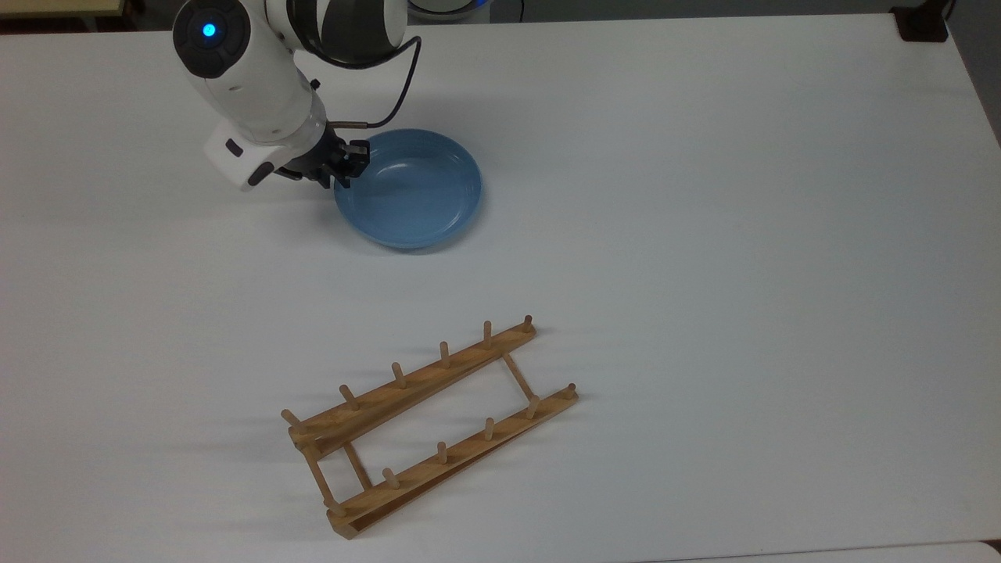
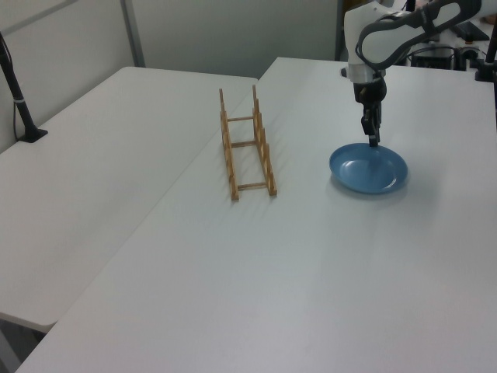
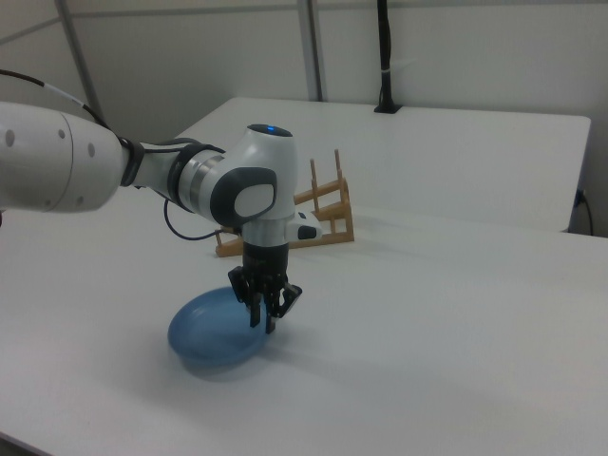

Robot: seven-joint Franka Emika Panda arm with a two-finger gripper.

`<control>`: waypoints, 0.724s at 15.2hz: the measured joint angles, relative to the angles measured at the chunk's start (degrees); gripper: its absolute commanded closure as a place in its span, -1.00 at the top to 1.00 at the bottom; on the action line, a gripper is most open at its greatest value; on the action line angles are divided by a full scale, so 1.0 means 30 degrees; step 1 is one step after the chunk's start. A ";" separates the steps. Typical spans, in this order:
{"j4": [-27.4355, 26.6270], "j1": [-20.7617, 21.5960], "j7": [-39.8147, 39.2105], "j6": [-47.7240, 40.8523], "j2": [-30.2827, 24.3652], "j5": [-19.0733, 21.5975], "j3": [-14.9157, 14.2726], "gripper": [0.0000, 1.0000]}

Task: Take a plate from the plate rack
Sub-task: 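Lower the blue plate flat onto the table beside the rack, then open the gripper and raise it away from the plate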

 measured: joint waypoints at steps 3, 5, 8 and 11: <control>0.0745 -0.0064 0.2351 0.0013 -0.0210 0.0000 -0.0003 1.00; 0.1574 -0.0046 0.3684 0.0013 -0.0774 0.0000 -0.0002 1.00; 0.3311 0.0008 0.4970 -0.2071 -0.2311 0.0059 0.0008 1.00; 0.6329 0.0028 0.6538 -0.6608 -0.3662 0.0863 0.0024 1.00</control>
